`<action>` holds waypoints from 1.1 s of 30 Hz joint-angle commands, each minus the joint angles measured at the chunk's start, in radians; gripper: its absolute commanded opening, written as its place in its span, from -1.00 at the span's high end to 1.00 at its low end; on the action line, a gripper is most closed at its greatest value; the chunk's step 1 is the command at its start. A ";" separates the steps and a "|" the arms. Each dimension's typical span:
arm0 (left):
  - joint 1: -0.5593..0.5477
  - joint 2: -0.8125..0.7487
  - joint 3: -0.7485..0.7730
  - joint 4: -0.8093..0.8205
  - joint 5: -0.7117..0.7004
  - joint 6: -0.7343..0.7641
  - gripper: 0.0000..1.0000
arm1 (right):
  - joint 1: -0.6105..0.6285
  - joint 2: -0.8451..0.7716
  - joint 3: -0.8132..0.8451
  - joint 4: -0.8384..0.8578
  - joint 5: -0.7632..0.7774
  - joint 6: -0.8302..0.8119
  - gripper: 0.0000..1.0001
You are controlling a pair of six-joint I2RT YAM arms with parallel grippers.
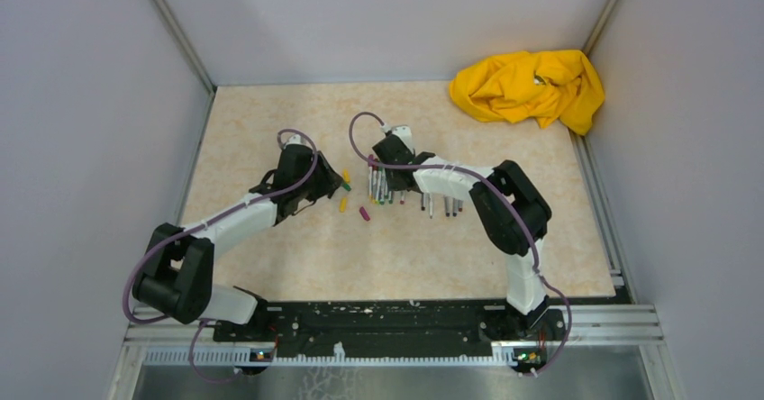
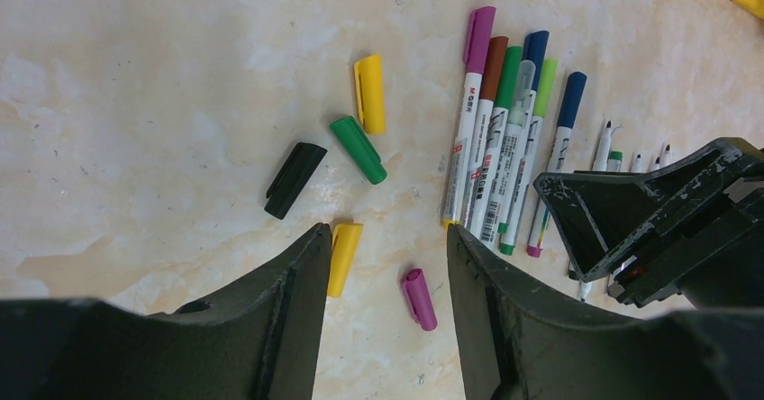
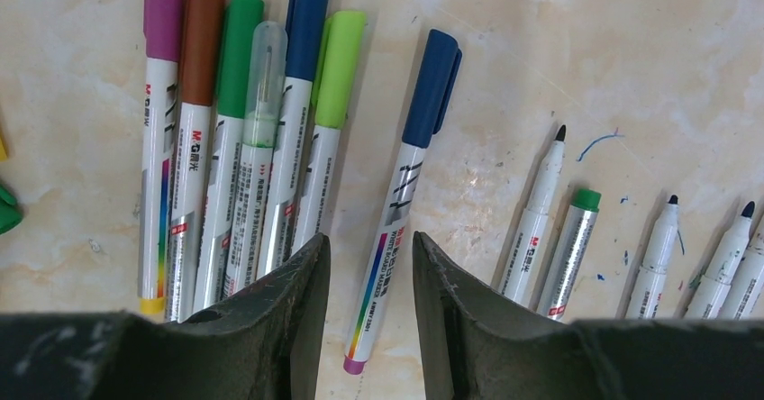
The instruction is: Open the pen caps
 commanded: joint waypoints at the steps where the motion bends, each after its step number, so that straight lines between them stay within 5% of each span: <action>1: -0.008 -0.029 -0.011 0.032 0.007 0.000 -0.13 | 0.007 0.016 0.029 0.016 0.000 0.017 0.24; 12: -0.008 -0.031 -0.025 0.044 0.009 -0.006 -0.13 | 0.008 0.026 -0.043 0.028 0.003 0.035 0.35; 18: -0.007 -0.033 -0.030 0.051 0.021 -0.017 -0.13 | 0.008 0.005 -0.089 0.050 0.000 0.044 1.00; 33: -0.024 -0.024 -0.012 0.162 0.196 -0.050 -0.23 | 0.008 -0.239 -0.212 0.087 0.016 0.014 1.00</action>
